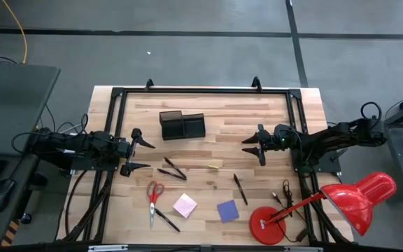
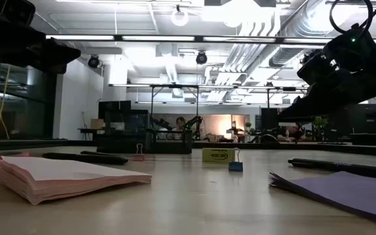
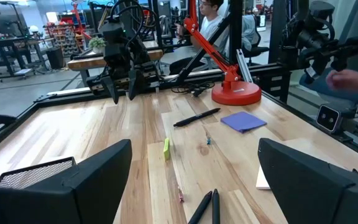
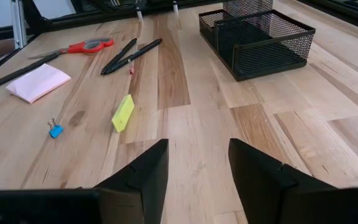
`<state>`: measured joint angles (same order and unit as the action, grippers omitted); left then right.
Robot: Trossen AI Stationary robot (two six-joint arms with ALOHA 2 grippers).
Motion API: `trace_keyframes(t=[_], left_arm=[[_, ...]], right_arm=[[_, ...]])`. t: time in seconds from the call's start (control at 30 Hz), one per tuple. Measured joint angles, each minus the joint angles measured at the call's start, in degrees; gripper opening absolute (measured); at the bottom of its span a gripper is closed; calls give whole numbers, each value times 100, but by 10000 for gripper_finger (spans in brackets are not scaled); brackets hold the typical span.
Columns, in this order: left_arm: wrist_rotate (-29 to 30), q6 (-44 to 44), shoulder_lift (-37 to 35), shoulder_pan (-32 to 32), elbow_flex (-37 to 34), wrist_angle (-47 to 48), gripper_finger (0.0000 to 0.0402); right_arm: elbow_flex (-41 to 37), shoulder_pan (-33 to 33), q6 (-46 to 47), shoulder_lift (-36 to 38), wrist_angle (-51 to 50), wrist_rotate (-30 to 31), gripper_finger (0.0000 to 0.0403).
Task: Pick and place office supplies into organizer
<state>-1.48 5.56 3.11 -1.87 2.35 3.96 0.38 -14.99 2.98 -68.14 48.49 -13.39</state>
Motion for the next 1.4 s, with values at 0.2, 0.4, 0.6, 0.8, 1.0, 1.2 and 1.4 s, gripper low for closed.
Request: trace_keyframes(t=[0.2, 0.4, 0.6, 0.8, 1.0, 1.2, 1.4], left_arm=[[0, -2, 1, 0, 2, -1, 335], [0, -1, 0, -1, 1, 0, 335], [0, -2, 0, -2, 2, 0, 335], [0, -1, 1, -1, 1, 0, 335], [0, -2, 1, -2, 1, -1, 335], [0, 0, 1, -2, 0, 0, 335], [0, -1, 1, -2, 0, 0, 335]], right_arm=[[-2, -2, 0, 0, 0, 0, 157], [0, 0, 0, 1, 6, 0, 155], [138, 125, 993, -4, 290, -33, 161], [436, 521, 2396, -7, 314, 691, 161], [1051, 1154, 2968, -7, -294, 1602, 164], [2147, 2179, 2172, -348, -1382, 2826, 165], [3153, 2765, 1482, -1134, -1588, 3429, 165]])
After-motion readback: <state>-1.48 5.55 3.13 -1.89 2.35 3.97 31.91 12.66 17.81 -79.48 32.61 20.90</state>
